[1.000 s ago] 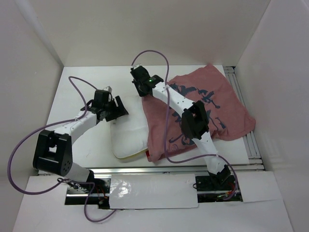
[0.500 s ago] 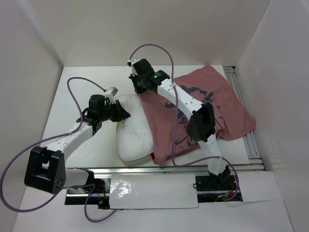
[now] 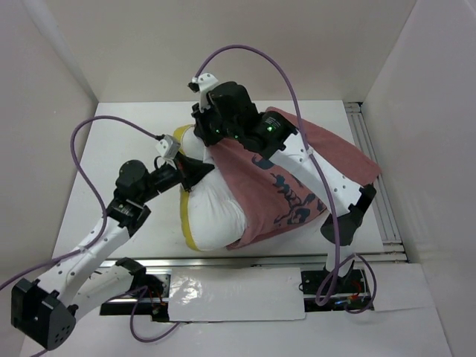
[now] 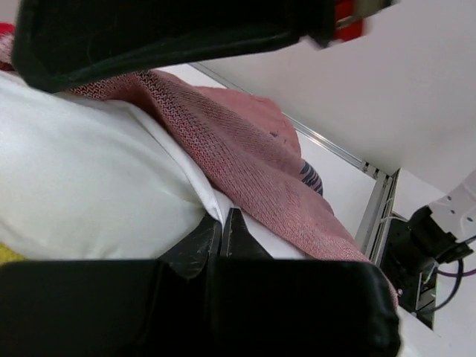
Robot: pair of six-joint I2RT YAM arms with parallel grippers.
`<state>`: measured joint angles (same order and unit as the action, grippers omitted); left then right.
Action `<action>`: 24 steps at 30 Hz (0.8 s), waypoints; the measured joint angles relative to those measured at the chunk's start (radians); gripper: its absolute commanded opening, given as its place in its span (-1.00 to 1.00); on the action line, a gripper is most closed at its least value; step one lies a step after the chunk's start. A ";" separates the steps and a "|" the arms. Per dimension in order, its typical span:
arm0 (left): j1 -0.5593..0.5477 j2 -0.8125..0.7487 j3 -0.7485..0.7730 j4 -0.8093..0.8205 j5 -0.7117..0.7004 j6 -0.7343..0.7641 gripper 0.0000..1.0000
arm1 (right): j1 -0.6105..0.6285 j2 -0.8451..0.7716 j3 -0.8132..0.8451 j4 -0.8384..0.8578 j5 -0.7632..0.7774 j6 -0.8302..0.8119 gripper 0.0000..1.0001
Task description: Put the pillow into the pillowcase
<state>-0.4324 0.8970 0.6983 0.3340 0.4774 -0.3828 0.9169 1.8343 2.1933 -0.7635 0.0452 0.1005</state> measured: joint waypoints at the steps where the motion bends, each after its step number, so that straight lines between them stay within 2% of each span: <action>1: -0.004 0.021 -0.016 0.045 -0.001 -0.002 -1.00 | -0.001 0.001 0.000 -0.002 -0.002 0.006 -1.00; 5: -0.023 0.186 -0.112 0.253 -0.055 -0.041 -1.00 | -0.007 0.026 -0.010 -0.020 -0.016 0.022 -1.00; 11: -0.043 0.461 -0.171 0.369 -0.255 -0.109 -0.99 | -0.020 0.056 -0.083 -0.010 -0.005 0.065 -1.00; 12: -0.044 0.478 -0.184 0.402 -0.270 -0.123 -0.89 | -0.025 0.056 -0.098 -0.006 -0.006 0.079 -1.00; 13: -0.051 0.486 -0.208 0.452 -0.286 -0.144 -0.59 | -0.028 0.056 -0.120 0.004 -0.009 0.095 -1.00; 14: -0.052 0.486 -0.211 0.457 -0.287 -0.146 -0.59 | -0.030 0.056 -0.136 0.011 -0.011 0.105 -1.00; 16: -0.058 0.486 -0.221 0.475 -0.302 -0.158 -0.23 | -0.045 0.071 -0.158 0.024 -0.026 0.136 -1.00; 20: -0.063 0.452 -0.210 0.382 -0.362 -0.180 0.92 | -0.091 0.160 -0.158 0.076 -0.050 0.177 -1.00; 21: -0.064 0.434 -0.203 0.337 -0.382 -0.182 0.92 | -0.101 0.191 -0.154 0.085 -0.050 0.183 -0.98; 24: -0.064 0.361 -0.183 0.190 -0.449 -0.193 1.00 | -0.122 0.309 -0.098 0.088 -0.056 0.200 -0.75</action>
<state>-0.4965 1.2579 0.5156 0.5240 0.0280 -0.5755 0.7952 2.1437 2.0953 -0.6758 -0.0109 0.3008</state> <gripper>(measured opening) 0.987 0.079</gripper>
